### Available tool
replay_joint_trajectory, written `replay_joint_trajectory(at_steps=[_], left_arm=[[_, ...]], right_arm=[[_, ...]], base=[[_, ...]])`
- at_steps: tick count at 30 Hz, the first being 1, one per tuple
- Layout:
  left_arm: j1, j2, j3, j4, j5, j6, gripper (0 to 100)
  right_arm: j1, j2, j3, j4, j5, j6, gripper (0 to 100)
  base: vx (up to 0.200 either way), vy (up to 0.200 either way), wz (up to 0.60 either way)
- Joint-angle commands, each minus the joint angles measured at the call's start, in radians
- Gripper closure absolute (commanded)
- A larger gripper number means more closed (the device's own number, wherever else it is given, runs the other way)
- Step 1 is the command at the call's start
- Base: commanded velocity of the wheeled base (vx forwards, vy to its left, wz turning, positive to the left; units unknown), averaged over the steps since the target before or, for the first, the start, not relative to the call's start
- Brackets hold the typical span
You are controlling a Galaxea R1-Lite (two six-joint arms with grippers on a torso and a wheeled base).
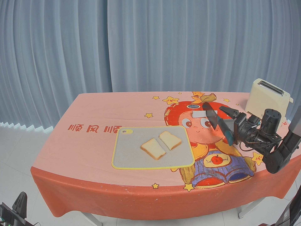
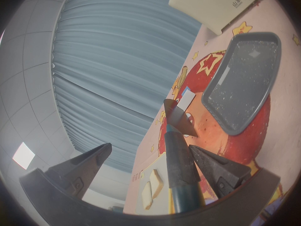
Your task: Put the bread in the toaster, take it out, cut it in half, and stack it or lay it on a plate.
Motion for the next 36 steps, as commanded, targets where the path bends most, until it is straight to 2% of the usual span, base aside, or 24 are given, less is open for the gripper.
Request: replay_joint_trajectory(at_steps=[1,4,26,27,32,36], left_arm=[[0.0,0.002,0.018,0.0,0.0,0.0,100],[0.0,0.002,0.018,0.0,0.0,0.0,100],[0.0,0.002,0.018,0.0,0.0,0.0,100],[0.0,0.0,0.018,0.0,0.0,0.0,100],[0.002,0.002,0.018,0.0,0.0,0.0,100],[0.0,0.002,0.018,0.0,0.0,0.0,100]], right_arm=[[0.011,0.004,0.001,-0.001,-0.025,-0.025,0],[0.016,0.006,0.001,-0.002,-0.034,-0.039,0],[0.017,0.029,0.001,-0.018,-0.036,-0.051,0],[0.017,0.026,0.001,-0.018,-0.044,-0.076,0],[0.026,0.021,-0.005,-0.018,-0.107,-0.13,0],[0.026,0.003,-0.006,-0.019,-0.122,-0.157,0]], base=[[0.0,0.0,0.0],[0.0,0.0,0.0],[0.0,0.0,0.0],[0.0,0.0,0.0],[0.0,0.0,0.0],[0.0,0.0,0.0]])
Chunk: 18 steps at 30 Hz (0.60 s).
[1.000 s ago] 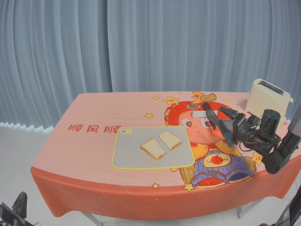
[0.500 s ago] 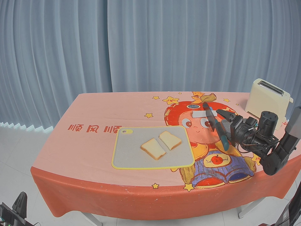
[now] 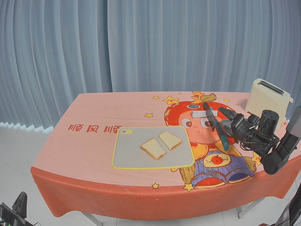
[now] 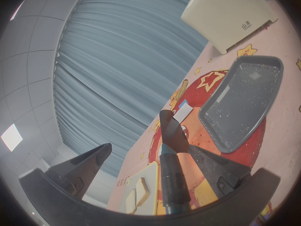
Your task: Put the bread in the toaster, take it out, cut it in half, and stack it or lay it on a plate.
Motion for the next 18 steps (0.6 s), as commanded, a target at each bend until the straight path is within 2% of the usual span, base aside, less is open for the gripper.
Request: replay_joint_trajectory(at_steps=[1,9,18], left_arm=[[0.0,0.002,0.018,0.0,0.0,0.0,100],[0.0,0.002,0.018,0.0,0.0,0.0,100],[0.0,0.002,0.018,0.0,0.0,0.0,100]], right_arm=[[0.002,-0.024,-0.001,-0.001,-0.004,-0.008,0],[-0.01,-0.078,-0.001,0.0,-0.004,-0.013,0],[0.011,-0.188,0.008,-0.001,-0.004,-0.016,0]], base=[[0.0,0.0,0.0],[0.0,0.0,0.0],[0.0,0.0,0.0]])
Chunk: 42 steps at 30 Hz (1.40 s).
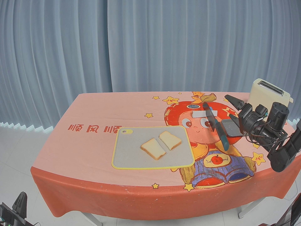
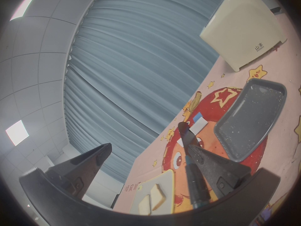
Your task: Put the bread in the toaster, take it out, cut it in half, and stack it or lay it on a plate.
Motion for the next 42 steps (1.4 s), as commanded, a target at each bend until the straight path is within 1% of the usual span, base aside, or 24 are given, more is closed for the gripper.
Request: replay_joint_trajectory(at_steps=[1,5,6,7,8,9,10,12,16,18,20,24,27,28,30,36,42], left_arm=[[0.0,0.002,0.018,0.0,0.0,0.0,100],[0.0,0.002,0.018,0.0,0.0,0.0,100],[0.0,0.0,0.018,0.0,0.0,0.0,100],[0.002,0.0,0.018,0.0,0.0,0.0,100],[0.0,0.002,0.018,0.0,0.002,0.0,100],[0.0,0.0,0.018,0.0,0.0,0.0,100],[0.002,0.002,0.018,0.0,0.0,0.0,100],[0.0,0.0,0.018,0.0,0.0,0.0,100],[0.0,0.002,0.018,0.0,0.0,0.0,100],[0.0,0.0,0.018,0.0,0.0,0.0,100],[0.0,0.0,0.018,0.0,0.0,0.0,100],[0.0,0.002,0.018,0.0,0.0,0.0,100],[0.0,0.002,0.018,0.0,0.002,0.0,100],[0.0,0.002,0.018,0.0,0.0,0.0,100],[0.0,0.002,0.018,0.0,0.0,0.0,100],[0.0,0.002,0.018,0.0,0.0,0.0,100],[0.0,0.0,0.018,0.0,0.0,0.0,100]], right_arm=[[0.018,-0.084,0.004,-0.001,0.001,-0.001,0],[0.03,-0.122,0.014,-0.001,0.001,-0.022,0],[0.038,-0.137,0.023,-0.001,-0.001,-0.051,0],[0.041,-0.14,0.026,-0.001,-0.001,-0.062,0],[0.049,-0.146,0.03,-0.001,-0.001,-0.088,0],[0.05,-0.146,0.032,-0.001,-0.001,-0.091,0],[0.064,-0.153,0.037,-0.001,-0.013,-0.127,0],[0.087,-0.156,0.037,-0.001,-0.045,-0.163,0],[0.131,-0.154,0.026,-0.001,-0.127,-0.245,0],[0.148,-0.156,0.024,-0.003,-0.151,-0.272,0],[0.161,-0.159,0.024,-0.009,-0.162,-0.283,0],[0.185,-0.153,0.037,-0.092,-0.165,-0.289,0],[0.199,-0.151,0.038,-0.092,-0.165,-0.306,0],[0.205,-0.151,0.038,-0.092,-0.166,-0.323,0],[0.214,-0.153,0.043,-0.092,-0.166,-0.337,0],[0.257,-0.151,0.056,-0.088,-0.168,-0.344,0],[0.293,-0.159,0.052,-0.085,-0.168,-0.387,0]], base=[[0.0,0.0,0.0],[0.0,0.0,0.0],[0.0,0.0,0.0],[0.0,0.0,0.0],[0.0,0.0,0.0],[0.0,0.0,0.0],[0.0,0.0,0.0],[0.0,0.0,0.0],[0.0,0.0,0.0],[0.0,0.0,0.0],[0.0,0.0,0.0],[0.0,0.0,0.0],[0.0,0.0,0.0],[0.0,0.0,0.0],[0.0,0.0,0.0],[0.0,0.0,0.0],[0.0,0.0,0.0]])
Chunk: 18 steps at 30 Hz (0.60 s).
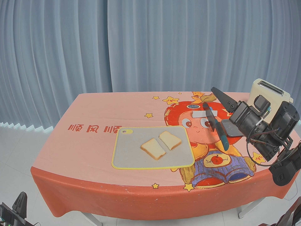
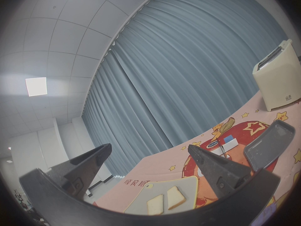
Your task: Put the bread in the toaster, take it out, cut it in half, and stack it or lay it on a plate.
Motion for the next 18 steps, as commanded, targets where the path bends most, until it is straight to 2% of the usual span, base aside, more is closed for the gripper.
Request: replay_joint_trajectory(at_steps=[1,4,10,15,18], left_arm=[[0.0,0.0,0.018,-0.001,0.0,0.0,100],[0.0,0.002,0.018,-0.001,0.0,0.0,100],[0.0,0.002,0.018,-0.001,0.002,0.0,100],[0.0,0.0,0.018,-0.001,0.0,0.0,100],[0.0,0.002,0.018,-0.001,0.0,0.0,100]], right_arm=[[0.028,-0.008,-0.001,0.002,0.001,-0.014,0],[0.042,-0.015,0.003,0.005,0.001,-0.038,0],[0.065,-0.018,0.043,0.005,0.001,-0.041,0],[0.066,-0.014,0.025,0.008,0.002,-0.061,0],[0.077,-0.014,-0.003,0.055,0.002,-0.069,0]], base=[[0.0,0.0,0.0],[0.0,0.0,0.0],[0.0,0.0,0.0],[0.0,0.0,0.0],[0.0,0.0,0.0]])
